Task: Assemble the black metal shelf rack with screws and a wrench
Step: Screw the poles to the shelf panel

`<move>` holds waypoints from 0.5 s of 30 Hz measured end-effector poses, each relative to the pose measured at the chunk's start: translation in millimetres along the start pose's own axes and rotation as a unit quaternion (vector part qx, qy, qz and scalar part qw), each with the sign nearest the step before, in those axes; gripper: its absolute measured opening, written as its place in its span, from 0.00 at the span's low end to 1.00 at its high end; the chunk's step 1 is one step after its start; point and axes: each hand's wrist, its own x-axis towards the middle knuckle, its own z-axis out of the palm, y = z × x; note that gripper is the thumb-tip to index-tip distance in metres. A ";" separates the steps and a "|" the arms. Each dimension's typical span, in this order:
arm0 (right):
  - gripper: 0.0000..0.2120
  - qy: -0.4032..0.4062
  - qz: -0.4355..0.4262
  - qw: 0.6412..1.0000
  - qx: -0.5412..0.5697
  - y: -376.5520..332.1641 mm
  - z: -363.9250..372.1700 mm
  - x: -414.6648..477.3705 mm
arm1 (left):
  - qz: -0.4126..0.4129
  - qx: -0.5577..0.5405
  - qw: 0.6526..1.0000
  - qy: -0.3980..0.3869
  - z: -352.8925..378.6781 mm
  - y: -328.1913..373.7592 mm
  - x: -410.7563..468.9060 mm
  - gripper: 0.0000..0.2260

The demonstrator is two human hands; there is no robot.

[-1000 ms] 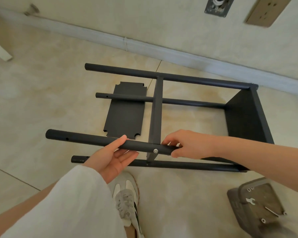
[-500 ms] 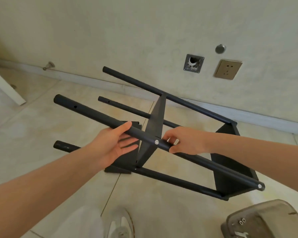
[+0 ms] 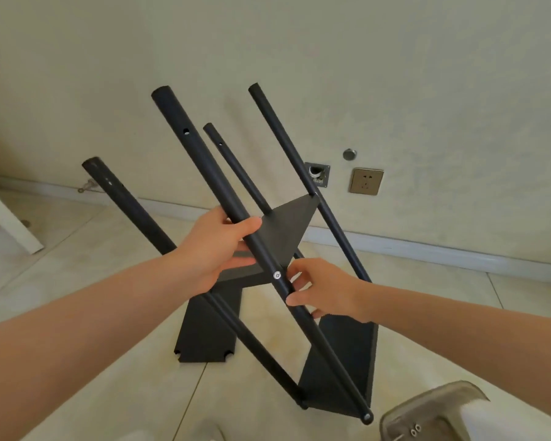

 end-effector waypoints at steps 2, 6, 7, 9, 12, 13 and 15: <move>0.12 0.005 0.009 0.999 0.040 0.9 1.8 -11.8 | 0.007 0.037 0.999 -0.008 5.2 10.1 -9.2 0.07; 0.10 0.024 0.047 0.992 0.115 3.4 -12.0 -37.0 | 0.007 0.077 0.997 -0.029 10.1 22.2 -29.5 0.10; 0.10 0.039 0.053 0.989 0.130 4.4 -18.9 -41.9 | 0.005 0.086 0.996 -0.031 10.6 22.2 -34.6 0.10; 0.10 0.079 0.063 0.982 0.158 6.4 -35.8 -48.9 | 0.007 0.111 0.993 -0.024 9.7 21.3 -42.3 0.11; 0.11 0.166 0.076 0.965 0.190 13.7 -59.5 -50.4 | 0.011 0.168 0.985 -0.030 1.8 22.0 -49.8 0.10; 0.12 0.195 0.085 0.958 0.195 17.6 -65.0 -48.9 | 0.010 0.186 0.982 -0.041 -1.7 22.8 -51.5 0.09; 0.13 0.249 0.114 0.942 0.193 26.6 -72.6 -46.1 | 0.012 0.214 0.975 -0.057 -8.0 25.1 -54.2 0.08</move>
